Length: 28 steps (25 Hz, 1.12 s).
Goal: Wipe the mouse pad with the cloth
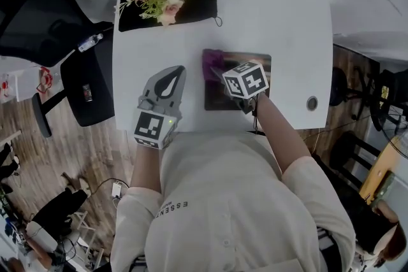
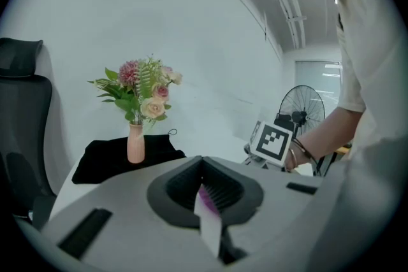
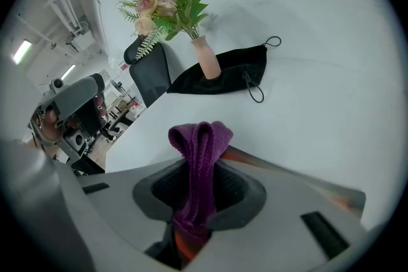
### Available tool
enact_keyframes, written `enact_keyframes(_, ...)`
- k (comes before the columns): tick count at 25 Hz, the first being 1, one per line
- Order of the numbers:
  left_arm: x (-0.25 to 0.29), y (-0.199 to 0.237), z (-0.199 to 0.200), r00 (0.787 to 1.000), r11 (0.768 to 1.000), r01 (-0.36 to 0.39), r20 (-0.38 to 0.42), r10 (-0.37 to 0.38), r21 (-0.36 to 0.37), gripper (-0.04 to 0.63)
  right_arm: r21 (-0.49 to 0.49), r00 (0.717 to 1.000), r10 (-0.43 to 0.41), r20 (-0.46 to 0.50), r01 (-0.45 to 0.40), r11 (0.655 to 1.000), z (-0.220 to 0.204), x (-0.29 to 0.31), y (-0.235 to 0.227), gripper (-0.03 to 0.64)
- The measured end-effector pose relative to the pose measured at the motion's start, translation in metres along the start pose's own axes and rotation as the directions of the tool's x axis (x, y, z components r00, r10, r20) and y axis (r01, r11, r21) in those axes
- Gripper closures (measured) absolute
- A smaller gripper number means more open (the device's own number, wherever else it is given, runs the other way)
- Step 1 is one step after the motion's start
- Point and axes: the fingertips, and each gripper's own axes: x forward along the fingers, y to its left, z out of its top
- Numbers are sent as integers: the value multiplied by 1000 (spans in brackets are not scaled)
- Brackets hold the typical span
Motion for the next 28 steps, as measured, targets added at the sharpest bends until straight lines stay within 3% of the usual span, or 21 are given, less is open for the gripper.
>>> enact_keyframes(18, 49, -58, 10, 999, 998, 33, -11, -33, 47, 595, 147, 996, -84, 20, 80, 986, -44, -64, -82, 517)
enact_keyframes(28, 61, -83, 13, 999, 998, 46, -4, -46, 53, 595, 164, 990, -141, 27, 135, 977, -65, -96, -121, 515)
